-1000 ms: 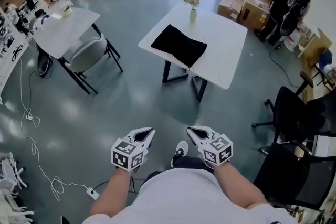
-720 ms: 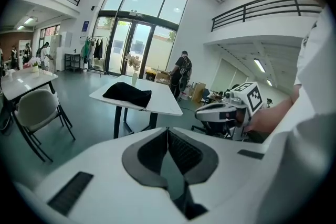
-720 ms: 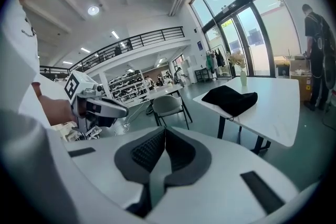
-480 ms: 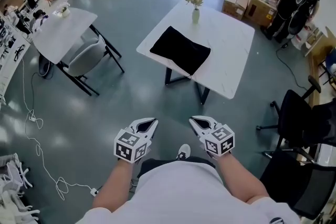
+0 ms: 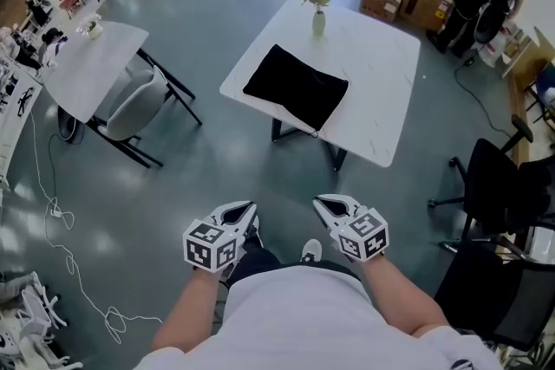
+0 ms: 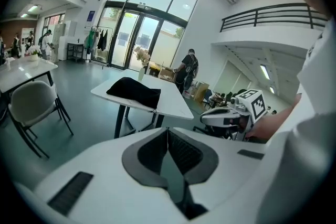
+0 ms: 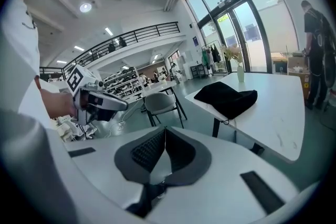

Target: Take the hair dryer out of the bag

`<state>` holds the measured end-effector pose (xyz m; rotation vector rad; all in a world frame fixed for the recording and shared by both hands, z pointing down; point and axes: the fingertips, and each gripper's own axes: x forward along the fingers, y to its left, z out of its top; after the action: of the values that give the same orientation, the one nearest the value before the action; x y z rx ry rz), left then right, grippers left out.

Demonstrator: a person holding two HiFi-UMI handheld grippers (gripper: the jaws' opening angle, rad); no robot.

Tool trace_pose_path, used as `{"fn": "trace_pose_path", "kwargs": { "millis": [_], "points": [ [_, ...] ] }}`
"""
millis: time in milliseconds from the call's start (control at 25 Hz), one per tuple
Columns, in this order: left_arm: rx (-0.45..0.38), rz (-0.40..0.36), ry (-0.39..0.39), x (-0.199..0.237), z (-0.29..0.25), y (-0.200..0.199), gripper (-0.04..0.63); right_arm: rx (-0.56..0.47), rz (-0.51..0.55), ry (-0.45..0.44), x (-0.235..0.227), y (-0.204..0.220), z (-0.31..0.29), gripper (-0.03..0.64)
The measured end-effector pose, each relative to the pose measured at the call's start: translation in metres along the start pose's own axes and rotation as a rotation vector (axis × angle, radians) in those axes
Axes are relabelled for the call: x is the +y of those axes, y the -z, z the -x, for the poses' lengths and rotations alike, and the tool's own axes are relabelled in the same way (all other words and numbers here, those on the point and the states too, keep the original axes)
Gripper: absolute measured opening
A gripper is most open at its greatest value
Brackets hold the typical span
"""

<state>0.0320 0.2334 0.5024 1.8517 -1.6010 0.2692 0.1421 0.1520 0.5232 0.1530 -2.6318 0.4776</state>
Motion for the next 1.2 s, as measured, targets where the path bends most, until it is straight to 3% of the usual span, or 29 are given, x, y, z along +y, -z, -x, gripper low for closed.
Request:
{"fn": "trace_pose_path", "kwargs": {
  "millis": [200,600,1000,1200],
  "points": [
    [0.020,-0.079,0.093,0.028,-0.024,-0.032,0.017,0.023,0.047,0.088,-0.008,-0.009,-0.024,0.017],
    [0.039,-0.246,0.257,0.126,-0.057,-0.127,0.017,-0.027,-0.106,0.295,-0.037,-0.060,-0.096,0.017],
    [0.137,-0.268,0.385,0.169,-0.075,-0.127,0.017,-0.025,-0.202,0.427,-0.030,-0.069,-0.125,0.017],
    [0.140,-0.280,0.427,0.168,-0.082,-0.133,0.017,-0.033,-0.228,0.469,-0.036,-0.071,-0.122,0.017]
  ]
}}
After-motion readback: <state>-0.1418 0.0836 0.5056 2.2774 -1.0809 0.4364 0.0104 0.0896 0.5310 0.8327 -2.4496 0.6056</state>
